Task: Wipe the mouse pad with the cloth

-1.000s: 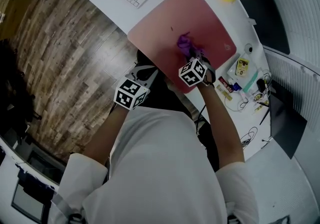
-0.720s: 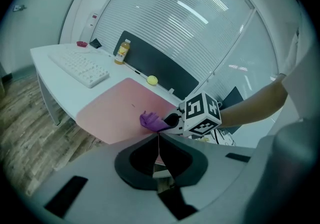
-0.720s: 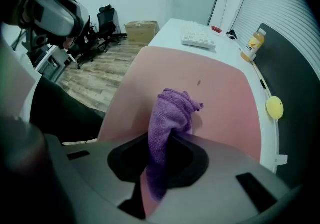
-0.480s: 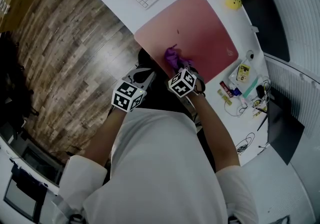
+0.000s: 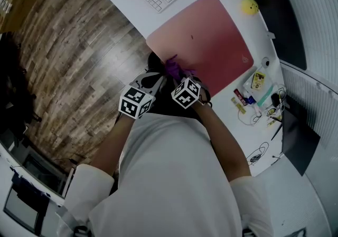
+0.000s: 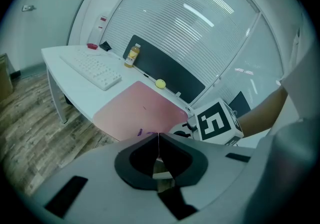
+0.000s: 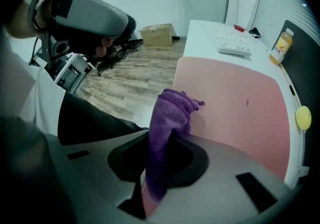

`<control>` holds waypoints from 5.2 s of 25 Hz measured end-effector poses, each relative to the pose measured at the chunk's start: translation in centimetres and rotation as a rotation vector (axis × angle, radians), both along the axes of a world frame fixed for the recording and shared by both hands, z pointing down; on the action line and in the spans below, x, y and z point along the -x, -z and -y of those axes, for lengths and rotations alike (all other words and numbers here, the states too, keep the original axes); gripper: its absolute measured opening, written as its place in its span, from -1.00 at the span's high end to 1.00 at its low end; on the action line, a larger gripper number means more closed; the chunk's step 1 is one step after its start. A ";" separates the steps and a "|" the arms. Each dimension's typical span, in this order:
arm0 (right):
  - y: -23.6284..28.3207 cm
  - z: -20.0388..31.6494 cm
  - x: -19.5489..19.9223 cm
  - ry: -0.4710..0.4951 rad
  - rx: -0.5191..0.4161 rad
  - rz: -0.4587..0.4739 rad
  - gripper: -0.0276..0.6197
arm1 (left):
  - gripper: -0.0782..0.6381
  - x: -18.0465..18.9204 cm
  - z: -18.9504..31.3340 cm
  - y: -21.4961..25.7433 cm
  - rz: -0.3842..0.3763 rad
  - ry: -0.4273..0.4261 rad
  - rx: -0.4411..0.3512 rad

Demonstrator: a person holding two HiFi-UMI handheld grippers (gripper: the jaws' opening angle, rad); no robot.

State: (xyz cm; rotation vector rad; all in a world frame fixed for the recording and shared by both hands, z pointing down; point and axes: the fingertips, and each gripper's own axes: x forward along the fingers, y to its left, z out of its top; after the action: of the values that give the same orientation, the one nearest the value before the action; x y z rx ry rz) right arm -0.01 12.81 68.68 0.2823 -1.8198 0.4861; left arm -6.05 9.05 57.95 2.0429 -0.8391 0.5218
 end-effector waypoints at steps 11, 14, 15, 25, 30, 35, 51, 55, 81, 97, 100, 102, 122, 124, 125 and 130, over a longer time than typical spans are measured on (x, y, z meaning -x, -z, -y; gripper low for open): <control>3.1 0.8 5.1 -0.053 0.158 0.158 0.68 | 0.73 3.0 2.6 0.5 0.026 -0.054 -0.029; 2.8 1.6 5.7 -0.052 0.166 0.163 0.68 | 0.73 3.3 3.3 0.2 0.028 -0.083 -0.025; 2.5 2.0 5.7 -0.055 0.168 0.161 0.68 | 0.73 3.4 3.6 0.0 0.028 -0.095 -0.023; 0.5 5.8 4.0 -0.170 0.184 0.133 0.68 | 0.73 2.3 5.8 -0.9 0.009 -0.197 -0.019; 0.1 6.5 3.7 -0.150 0.187 0.131 0.68 | 0.73 2.1 6.8 -0.9 0.005 -0.208 -0.021; -0.1 7.4 3.5 -0.119 0.189 0.144 0.68 | 0.73 2.1 7.5 -0.9 0.018 -0.207 -0.021; -0.5 14.6 -0.6 -0.111 0.145 0.150 0.68 | 0.73 -0.5 11.3 -0.7 0.031 -0.182 -0.035; -0.5 16.8 -2.3 -0.116 0.123 0.140 0.68 | 0.73 -1.7 12.7 -0.6 0.026 -0.194 -0.049; -0.9 29.5 -12.8 -0.063 -0.086 -0.068 0.68 | 0.73 -6.7 16.6 0.1 -0.028 -0.217 -0.052; 1.2 38.2 -17.0 -0.207 -0.320 -0.226 0.68 | 0.73 -7.2 17.9 0.8 -0.076 -0.219 -0.048; 1.5 39.2 -16.7 -0.228 -0.354 -0.253 0.68 | 0.73 -6.2 17.8 0.5 -0.071 -0.204 -0.038; 1.3 39.6 -16.0 -0.235 -0.363 -0.259 0.68 | 0.73 -5.5 17.7 0.3 -0.068 -0.190 -0.033; -1.2 33.3 -6.1 -0.154 -0.307 -0.203 0.68 | 0.73 0.9 14.1 -1.2 -0.041 -0.122 0.005; -1.1 32.3 -4.9 -0.156 -0.299 -0.186 0.68 | 0.73 1.4 13.5 -1.2 -0.039 -0.118 0.009; -1.1 31.9 -4.4 -0.159 -0.294 -0.176 0.68 | 0.73 1.7 13.3 -1.2 -0.038 -0.114 0.010; -1.0 29.0 -1.1 -0.160 -0.276 -0.120 0.68 | 0.73 3.2 12.4 -1.4 -0.002 -0.108 -0.003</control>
State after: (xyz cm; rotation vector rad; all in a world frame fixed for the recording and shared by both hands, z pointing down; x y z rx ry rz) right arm 1.08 -16.20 69.68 0.6370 -1.7530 0.3196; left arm -9.25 -3.31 59.37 2.1001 -0.7315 0.5789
